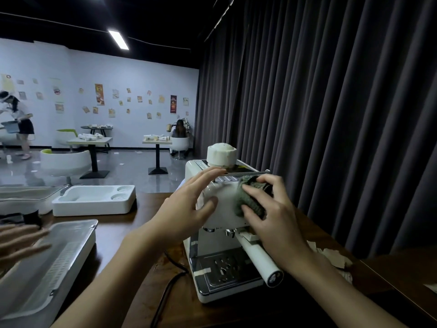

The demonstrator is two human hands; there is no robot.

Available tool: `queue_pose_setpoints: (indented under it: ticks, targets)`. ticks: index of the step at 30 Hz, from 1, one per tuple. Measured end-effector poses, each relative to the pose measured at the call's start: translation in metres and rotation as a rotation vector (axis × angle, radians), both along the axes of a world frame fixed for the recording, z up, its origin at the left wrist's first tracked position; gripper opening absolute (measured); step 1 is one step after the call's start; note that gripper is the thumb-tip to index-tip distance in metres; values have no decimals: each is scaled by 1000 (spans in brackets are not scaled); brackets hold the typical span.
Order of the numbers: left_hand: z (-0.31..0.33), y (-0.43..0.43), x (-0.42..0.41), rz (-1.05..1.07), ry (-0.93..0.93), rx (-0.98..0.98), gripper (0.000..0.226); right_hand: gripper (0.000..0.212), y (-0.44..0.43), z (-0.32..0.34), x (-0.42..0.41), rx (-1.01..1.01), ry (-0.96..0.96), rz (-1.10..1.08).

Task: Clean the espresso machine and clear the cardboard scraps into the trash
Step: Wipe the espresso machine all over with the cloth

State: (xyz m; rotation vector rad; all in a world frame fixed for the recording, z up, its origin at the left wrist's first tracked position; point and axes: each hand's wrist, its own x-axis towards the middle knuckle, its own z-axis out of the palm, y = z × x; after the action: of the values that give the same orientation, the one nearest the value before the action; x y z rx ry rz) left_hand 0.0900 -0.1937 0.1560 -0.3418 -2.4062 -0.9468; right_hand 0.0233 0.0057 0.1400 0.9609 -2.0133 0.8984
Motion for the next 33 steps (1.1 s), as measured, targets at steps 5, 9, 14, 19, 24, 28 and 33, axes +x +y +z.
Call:
queue_pose_setpoints:
  ticks: [5,9,14,19,24,28,33]
  targets:
    - [-1,1,-1,21,-15,-4,57,41,22,1,-12,-176,-85,-149]
    - [-2,1,0,26,-19,7,57,46,-3,-3,4,5,1,-21]
    - [-2,1,1,15,-26,5,59,41,10,0,-1,-98,-47,-57]
    - [-2,1,-1,5,-22,43,58,43,-6,-3,17,9,-9,-44]
    - [-2,0,0,-12,-37,53,54,42,-4,-4,16,7,15,-52]
    - [-1,3,0,30,-12,39,51,41,-17,-4,27,63,31,-75]
    - [-1,3,0,9,-29,58,56,33,-15,-4,27,76,-78,-5]
